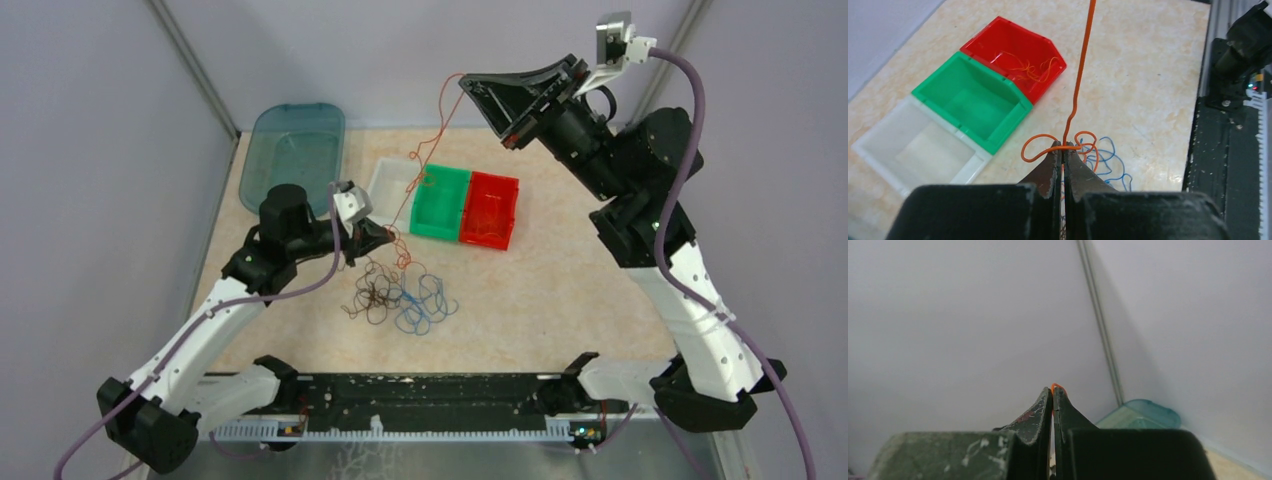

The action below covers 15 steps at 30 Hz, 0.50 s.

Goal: Untangle the cables

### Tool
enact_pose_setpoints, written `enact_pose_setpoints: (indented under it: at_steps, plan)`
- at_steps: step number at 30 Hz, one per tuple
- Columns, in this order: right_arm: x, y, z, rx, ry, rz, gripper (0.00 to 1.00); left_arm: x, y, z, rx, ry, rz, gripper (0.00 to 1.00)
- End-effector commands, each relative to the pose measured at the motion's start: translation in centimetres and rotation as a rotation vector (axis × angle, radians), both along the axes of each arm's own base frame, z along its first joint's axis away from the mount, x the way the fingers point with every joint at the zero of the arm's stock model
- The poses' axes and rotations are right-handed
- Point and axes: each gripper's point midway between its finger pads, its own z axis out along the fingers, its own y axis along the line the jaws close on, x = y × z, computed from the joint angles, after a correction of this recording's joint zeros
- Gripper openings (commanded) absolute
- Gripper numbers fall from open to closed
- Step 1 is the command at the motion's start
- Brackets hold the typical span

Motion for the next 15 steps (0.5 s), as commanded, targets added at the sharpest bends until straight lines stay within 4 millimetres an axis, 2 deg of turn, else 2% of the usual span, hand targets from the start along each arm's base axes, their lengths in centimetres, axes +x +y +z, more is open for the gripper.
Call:
enact_pose_setpoints:
  at_steps: [1,5,9,10,11,12,13,15]
  plan:
    - [-1.7,-7.1,5.6,0.089,-0.168,-0.283,0.00,0.7,3.4,-4.9,0.183,-0.020,0.099,0.00]
    - [-2.3,-10.1,7.0,0.096,-0.198,-0.411,0.00,2.0,5.6,-7.0,0.297,-0.048,0.192,0.00]
    - [-3.4,-12.3,8.4,0.126,-0.228,-0.480,0.00,2.5,6.9,-7.8,0.316,-0.034,0.231,0.02]
    - [-3.4,-12.3,8.5,0.127,-0.230,-0.473,0.00,2.2,6.6,-7.5,0.294,-0.026,0.204,0.12]
    - [-3.4,-11.8,8.4,0.118,-0.229,-0.453,0.00,1.6,6.1,-6.8,0.259,-0.018,0.159,0.29]
    - [-3.2,-11.2,8.2,0.107,-0.218,-0.431,0.00,0.6,5.3,-5.4,0.208,-0.009,0.100,0.51]
    - [-2.9,-10.5,7.8,0.095,-0.207,-0.408,0.00,-0.4,4.6,-4.3,0.159,0.006,0.047,0.64]
    - [-2.4,-9.2,7.0,0.083,-0.181,-0.362,0.00,-2.2,3.3,-2.1,0.065,0.015,-0.042,0.84]
